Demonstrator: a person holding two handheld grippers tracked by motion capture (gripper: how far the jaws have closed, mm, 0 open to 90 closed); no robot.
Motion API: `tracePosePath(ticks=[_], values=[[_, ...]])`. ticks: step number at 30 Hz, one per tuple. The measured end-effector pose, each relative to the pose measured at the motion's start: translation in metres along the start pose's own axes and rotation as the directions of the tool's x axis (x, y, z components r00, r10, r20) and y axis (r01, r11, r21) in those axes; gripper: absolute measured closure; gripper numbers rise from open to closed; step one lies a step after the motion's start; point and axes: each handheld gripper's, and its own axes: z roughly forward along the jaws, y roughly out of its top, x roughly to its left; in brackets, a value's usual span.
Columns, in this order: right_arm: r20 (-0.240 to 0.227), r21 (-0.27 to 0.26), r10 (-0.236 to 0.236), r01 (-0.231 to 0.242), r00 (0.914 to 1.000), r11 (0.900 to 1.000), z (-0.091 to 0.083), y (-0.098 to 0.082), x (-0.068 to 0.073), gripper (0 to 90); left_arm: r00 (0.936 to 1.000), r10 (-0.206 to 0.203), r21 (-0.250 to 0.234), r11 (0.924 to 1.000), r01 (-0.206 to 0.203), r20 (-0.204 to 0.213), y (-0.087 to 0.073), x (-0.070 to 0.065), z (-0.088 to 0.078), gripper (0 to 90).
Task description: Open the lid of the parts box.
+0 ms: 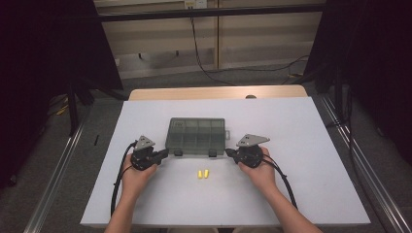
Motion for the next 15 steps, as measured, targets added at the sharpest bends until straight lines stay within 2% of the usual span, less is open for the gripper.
tracePosePath(ticks=[4, 7, 12, 15], values=[[0.004, 0.001, 0.004, -0.004, 1.0, 1.0, 0.0001, -0.0004, -0.0006, 90.0, 1.0, 0.001, 0.0, 1.0, -0.001, -0.004, 0.0001, -0.0002, -0.0001, 90.0], [0.004, -0.02, 0.007, -0.007, 1.0, 1.0, -0.0011, 0.0006, -0.0019, 90.0, 0.9999, 0.0, 0.002, 1.0, 0.0, -0.014, 0.0002, 0.0012, -0.0016, 90.0], [0.002, -0.007, 0.007, -0.007, 1.0, 1.0, -0.0009, -0.0001, -0.0026, 90.0, 0.9986, -0.007, -0.001, 1.0, 0.007, -0.052, -0.0002, 0.0067, -0.0041, 89.7], [0.006, -0.008, 0.007, -0.007, 1.0, 1.0, 0.0005, -0.0001, -0.0025, 90.0, 0.9982, -0.018, -0.015, 0.9997, 0.017, -0.057, 0.0002, 0.0085, -0.0029, 89.7]])
